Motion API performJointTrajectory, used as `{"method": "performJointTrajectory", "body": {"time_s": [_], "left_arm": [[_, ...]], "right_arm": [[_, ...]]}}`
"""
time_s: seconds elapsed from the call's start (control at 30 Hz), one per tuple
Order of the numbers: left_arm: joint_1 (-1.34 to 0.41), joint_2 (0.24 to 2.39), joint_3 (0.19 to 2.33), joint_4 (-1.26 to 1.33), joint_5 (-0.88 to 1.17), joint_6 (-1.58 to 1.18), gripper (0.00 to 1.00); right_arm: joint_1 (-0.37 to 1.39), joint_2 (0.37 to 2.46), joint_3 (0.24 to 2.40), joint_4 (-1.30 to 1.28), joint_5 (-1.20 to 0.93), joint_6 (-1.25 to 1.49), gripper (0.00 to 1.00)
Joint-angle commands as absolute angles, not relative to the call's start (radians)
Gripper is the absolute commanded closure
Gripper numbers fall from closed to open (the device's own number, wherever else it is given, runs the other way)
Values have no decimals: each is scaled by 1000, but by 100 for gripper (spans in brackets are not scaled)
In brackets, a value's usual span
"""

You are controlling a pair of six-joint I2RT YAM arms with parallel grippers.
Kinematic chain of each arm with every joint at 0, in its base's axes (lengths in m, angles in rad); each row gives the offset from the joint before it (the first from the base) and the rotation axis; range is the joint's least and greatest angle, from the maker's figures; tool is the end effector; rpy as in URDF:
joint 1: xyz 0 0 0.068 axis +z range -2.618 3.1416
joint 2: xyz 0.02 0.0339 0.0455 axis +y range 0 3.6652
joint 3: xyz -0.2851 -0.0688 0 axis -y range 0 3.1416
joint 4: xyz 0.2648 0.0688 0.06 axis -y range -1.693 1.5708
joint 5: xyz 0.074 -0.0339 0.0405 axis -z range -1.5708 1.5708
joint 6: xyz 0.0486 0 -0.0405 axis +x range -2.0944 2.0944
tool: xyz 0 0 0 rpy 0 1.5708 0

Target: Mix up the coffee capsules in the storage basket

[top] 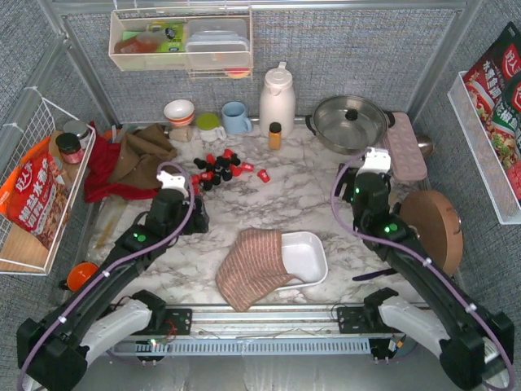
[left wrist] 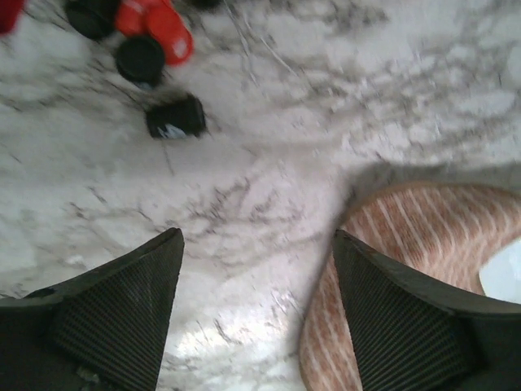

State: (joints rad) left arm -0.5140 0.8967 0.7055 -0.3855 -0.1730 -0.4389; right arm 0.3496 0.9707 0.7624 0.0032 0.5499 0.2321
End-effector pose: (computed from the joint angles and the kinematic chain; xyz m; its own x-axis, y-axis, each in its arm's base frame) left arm 0.1918 -0.0987 0.2784 -0.5822 -0.1520 -0.7987 0.1229 0.9546 -0.2713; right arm 0.2375 0.0595 0.3292 -0.1428 0.1567 -0.9773 0.2276 0.9661 0.1216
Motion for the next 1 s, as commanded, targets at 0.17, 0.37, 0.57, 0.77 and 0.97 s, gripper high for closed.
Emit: {"method": "performJointTrajectory", "body": {"time_s": [0.17,0.37,0.57,0.77,0.97], "left_arm": [[-765,935,662,-523,-246,-732,21],[-944,1031,643,-600,-263,-917,25],[-1050,981,574,-646,-291,-1071,25],[-1079,929,493,-520,-231,-1110,25],[-1096,988,462,-448,-215,-1099,26]], "right_arm": [[419,712,592,-135,477,267,19],[419,690,582,-118,432,286,19],[419,691,569,-106,411,306,18],[419,683,558,-101,422,308,17],[419,683,558,-107,436,304,17]]}}
